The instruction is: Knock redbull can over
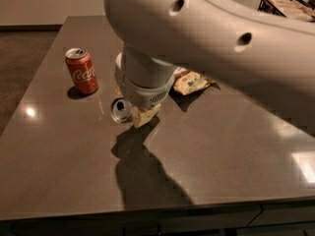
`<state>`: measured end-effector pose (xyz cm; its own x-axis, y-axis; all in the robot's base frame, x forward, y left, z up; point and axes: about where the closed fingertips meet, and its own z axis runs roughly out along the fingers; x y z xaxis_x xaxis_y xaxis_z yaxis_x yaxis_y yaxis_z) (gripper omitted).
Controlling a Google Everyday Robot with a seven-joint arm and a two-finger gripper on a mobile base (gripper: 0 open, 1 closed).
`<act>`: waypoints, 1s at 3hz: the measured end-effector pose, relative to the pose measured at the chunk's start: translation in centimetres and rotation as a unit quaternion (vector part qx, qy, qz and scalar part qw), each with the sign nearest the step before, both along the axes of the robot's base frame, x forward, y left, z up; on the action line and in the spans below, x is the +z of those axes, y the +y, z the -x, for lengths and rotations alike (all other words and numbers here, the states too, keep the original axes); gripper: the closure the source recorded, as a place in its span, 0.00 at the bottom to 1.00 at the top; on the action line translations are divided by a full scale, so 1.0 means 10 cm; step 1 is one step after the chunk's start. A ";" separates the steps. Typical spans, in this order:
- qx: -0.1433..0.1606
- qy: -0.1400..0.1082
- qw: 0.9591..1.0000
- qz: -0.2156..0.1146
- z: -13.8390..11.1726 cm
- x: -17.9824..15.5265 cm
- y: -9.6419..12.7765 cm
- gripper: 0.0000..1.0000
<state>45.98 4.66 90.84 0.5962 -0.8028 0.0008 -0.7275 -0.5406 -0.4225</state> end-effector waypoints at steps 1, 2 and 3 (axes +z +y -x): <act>0.048 -0.018 0.999 0.017 -0.01 -0.09 0.06 0.62; 0.087 -0.022 0.996 0.020 -0.02 -0.18 0.13 0.38; 0.089 -0.023 0.996 0.021 -0.01 -0.17 0.14 0.15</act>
Offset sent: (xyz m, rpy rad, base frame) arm 0.0029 0.0210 -0.0310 -0.0436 -0.0480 0.2644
